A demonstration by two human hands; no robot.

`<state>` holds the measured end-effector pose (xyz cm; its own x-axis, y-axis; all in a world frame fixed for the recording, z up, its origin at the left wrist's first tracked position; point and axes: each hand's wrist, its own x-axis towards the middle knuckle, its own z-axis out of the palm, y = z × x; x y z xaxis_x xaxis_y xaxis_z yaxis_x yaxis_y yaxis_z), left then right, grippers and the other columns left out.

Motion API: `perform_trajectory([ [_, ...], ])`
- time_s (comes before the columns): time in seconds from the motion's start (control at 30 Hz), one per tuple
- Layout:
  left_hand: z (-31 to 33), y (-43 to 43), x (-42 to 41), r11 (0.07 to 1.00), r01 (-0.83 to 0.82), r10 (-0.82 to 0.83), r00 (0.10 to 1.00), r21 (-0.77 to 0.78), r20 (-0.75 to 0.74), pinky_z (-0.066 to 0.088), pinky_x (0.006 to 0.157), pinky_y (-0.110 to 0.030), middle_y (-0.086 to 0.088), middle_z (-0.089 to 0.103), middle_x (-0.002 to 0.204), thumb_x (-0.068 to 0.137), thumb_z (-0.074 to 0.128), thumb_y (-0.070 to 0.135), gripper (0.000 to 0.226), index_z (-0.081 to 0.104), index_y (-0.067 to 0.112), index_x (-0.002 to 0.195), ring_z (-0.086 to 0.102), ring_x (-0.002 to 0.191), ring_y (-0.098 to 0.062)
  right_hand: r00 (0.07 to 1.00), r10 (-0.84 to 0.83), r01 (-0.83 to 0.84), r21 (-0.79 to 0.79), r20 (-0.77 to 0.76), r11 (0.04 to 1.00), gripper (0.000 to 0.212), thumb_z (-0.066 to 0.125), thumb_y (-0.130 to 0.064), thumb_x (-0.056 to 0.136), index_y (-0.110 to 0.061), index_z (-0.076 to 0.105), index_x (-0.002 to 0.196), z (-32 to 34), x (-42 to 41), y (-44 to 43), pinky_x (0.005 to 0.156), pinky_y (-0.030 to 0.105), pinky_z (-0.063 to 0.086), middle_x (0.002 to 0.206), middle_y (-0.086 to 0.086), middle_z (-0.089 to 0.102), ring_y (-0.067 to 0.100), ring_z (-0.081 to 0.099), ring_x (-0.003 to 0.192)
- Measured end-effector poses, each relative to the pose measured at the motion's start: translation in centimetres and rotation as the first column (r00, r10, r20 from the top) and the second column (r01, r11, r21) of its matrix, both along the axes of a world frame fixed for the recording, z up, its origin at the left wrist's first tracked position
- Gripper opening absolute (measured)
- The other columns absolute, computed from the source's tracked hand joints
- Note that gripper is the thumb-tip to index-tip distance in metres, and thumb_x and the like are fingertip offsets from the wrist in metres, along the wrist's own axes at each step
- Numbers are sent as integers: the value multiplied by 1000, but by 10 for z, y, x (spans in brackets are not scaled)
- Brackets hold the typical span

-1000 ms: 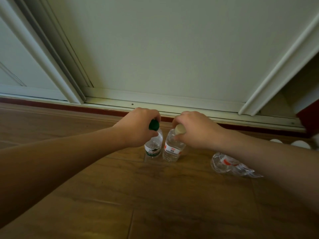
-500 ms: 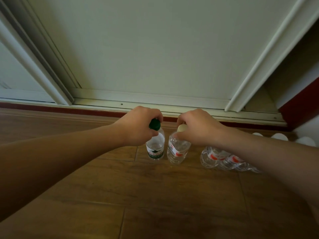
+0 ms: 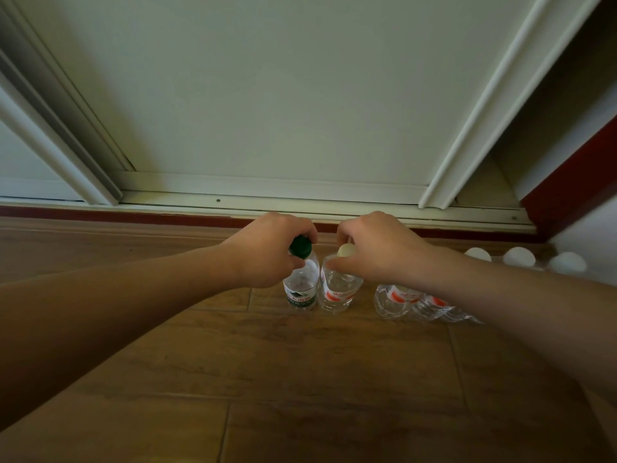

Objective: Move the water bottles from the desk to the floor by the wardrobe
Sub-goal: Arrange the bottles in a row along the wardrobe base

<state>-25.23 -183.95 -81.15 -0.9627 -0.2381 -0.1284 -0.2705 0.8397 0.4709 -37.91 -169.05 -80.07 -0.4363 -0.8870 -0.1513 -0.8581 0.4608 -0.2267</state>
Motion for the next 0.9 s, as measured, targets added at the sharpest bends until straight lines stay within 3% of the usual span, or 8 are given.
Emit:
perform_trajectory([
  [0.33,2,-1,0,1000,5,-5,1000,-25,-13,50,82,-23,14,58,102,85,73,24,32,62,29,115,56,93,-7,999,24,-25,29,47,999,24,69,-41,83,-26,61,100,2,-8,2,57,23,37,90,-10,57,7,51,78],
  [0.5,2,-2,0,1000,-8,8,1000,-20,-20,51,80,-21,15,58,100,86,72,24,32,62,29,115,56,90,-6,994,30,-36,63,104,997,29,71,-28,79,-25,64,107,4,-8,1,72,30,52,101,-8,61,11,56,89],
  [0.63,2,-2,-1,1000,-14,13,1000,-10,-23,51,79,-20,15,58,99,85,73,26,32,62,29,116,56,90,-5,990,21,-33,81,141,996,29,69,-18,77,-26,64,104,6,-7,1,71,32,55,98,-8,61,9,57,85],
  [0.9,-1,1,-1,1000,-3,3,1000,-6,-31,47,78,-18,14,59,101,85,73,27,34,62,28,117,55,89,-5,991,72,-80,67,112,995,31,67,-24,80,-24,62,110,3,-6,2,82,34,50,106,-7,55,14,53,97],
])
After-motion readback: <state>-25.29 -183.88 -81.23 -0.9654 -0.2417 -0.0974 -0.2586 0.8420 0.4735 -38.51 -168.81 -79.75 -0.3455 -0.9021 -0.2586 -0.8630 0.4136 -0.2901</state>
